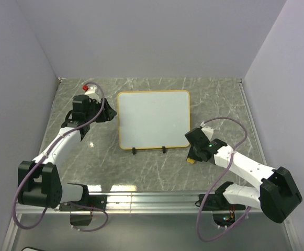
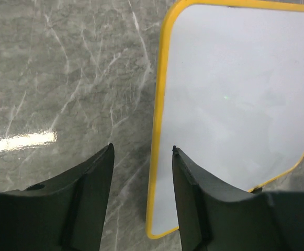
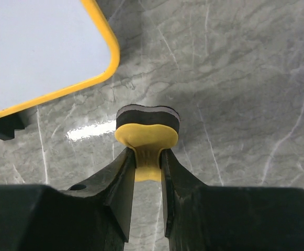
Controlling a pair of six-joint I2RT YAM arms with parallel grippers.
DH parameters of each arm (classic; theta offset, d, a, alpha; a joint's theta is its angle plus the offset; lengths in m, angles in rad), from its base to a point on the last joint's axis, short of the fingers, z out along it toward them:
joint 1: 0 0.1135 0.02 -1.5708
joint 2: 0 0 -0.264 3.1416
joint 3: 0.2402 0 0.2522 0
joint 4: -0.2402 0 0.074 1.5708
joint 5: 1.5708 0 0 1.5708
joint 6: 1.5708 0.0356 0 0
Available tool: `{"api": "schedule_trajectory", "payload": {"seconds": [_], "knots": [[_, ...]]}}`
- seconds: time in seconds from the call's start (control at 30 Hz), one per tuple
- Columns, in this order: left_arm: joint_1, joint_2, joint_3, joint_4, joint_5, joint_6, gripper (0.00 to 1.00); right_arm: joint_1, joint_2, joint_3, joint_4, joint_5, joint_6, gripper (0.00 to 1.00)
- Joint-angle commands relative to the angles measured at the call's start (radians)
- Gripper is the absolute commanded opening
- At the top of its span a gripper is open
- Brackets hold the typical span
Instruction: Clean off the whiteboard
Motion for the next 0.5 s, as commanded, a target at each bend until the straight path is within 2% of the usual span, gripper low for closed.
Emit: {"api": "schedule_trajectory", "payload": {"seconds": [0.0, 0.03, 0.07, 0.1, 0.13, 0.2, 0.23, 0.47], "knots": [[-0.009, -0.048, -0.004, -0.001, -0.026, 0.012, 0.55, -0.003, 0.027, 0.011, 0.053, -0.012, -0.012, 0.0], [-0.009, -0.055, -0.006, -0.004, -0.028, 0.009, 0.56, -0.003, 0.035, 0.012, 0.058, -0.022, -0.018, 0.01], [-0.011, -0.068, -0.004, -0.013, -0.034, 0.006, 0.57, -0.003, 0.044, 0.017, 0.063, -0.025, -0.025, 0.2], [-0.012, -0.076, -0.004, -0.018, -0.035, 0.003, 0.58, -0.003, 0.056, 0.017, 0.066, -0.035, -0.028, 0.33], [-0.012, -0.084, -0.003, -0.023, -0.038, 0.001, 0.59, -0.003, 0.061, 0.015, 0.075, -0.038, -0.031, 0.58], [-0.015, -0.108, 0.002, -0.043, -0.051, -0.006, 0.59, -0.003, 0.061, 0.014, 0.081, -0.049, -0.033, 0.8], [-0.015, -0.116, 0.003, -0.049, -0.057, -0.008, 0.6, -0.003, 0.056, 0.012, 0.081, -0.049, -0.036, 0.97], [-0.018, -0.196, 0.028, -0.116, -0.098, -0.031, 0.63, -0.002, -0.066, 0.086, -0.005, -0.052, -0.059, 1.0]]}}
